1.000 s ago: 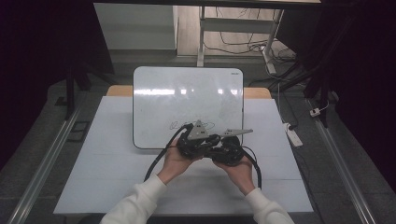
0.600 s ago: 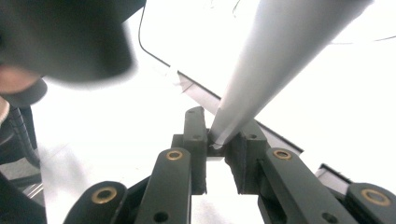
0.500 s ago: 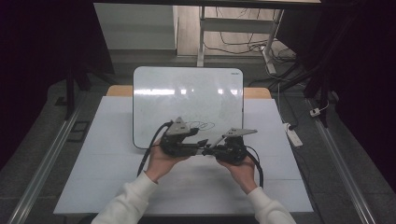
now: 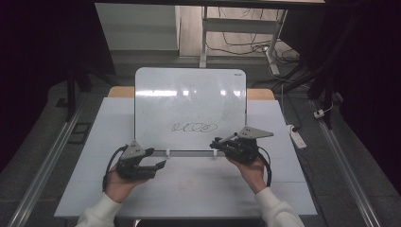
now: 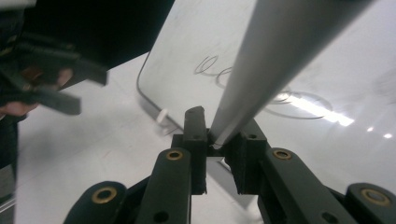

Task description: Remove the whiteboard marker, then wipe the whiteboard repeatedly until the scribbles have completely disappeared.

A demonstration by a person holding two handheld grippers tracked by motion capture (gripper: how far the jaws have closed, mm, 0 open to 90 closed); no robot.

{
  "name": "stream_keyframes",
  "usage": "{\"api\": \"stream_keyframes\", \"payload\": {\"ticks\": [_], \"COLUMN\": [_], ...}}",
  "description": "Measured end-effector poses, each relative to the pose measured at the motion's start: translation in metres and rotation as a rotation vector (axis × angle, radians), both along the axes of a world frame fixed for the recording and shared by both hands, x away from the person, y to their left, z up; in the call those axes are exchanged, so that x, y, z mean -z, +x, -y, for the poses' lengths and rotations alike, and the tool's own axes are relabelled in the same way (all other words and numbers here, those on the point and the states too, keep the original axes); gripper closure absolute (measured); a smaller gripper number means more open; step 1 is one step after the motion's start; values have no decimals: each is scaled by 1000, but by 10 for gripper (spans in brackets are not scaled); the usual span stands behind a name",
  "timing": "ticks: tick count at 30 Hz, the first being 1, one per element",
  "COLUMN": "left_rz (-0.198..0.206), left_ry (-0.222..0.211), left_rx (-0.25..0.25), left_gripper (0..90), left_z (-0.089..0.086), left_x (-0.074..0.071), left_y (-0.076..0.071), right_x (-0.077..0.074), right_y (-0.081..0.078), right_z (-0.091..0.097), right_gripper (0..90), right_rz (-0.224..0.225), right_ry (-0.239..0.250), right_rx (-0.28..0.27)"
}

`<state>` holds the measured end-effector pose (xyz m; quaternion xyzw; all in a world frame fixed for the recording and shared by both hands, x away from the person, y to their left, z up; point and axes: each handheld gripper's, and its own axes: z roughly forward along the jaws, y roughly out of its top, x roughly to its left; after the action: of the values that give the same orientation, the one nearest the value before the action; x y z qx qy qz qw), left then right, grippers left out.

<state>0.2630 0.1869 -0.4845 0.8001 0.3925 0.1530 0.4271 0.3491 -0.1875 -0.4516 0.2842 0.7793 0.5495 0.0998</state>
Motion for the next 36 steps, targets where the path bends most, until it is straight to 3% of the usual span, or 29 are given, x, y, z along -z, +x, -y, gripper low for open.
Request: {"api": "stream_keyframes", "payload": {"ticks": [4, 8, 18, 24, 36], "left_rz": [-13, -21, -47, -43, -37], "left_ry": [5, 5, -25, -18, -13], "left_rx": [-47, -68, -100, -103, -107], "left_gripper": [339, 333, 310, 302, 296], "left_z": [-22, -32, -41, -41, -41], "left_x": [12, 20, 27, 28, 28], "left_y": [-12, -16, -5, -5, -5], "right_x": [-3, -6, -8, -9, -5], "right_y": [2, 4, 8, 15, 31], "right_z": [10, 19, 25, 23, 14], "right_gripper": [777, 777, 776, 776, 776], "right_rz": [35, 70, 120, 141, 147], "right_ry": [24, 42, 32, 16, 11], "right_rx": [27, 50, 88, 105, 112]}}
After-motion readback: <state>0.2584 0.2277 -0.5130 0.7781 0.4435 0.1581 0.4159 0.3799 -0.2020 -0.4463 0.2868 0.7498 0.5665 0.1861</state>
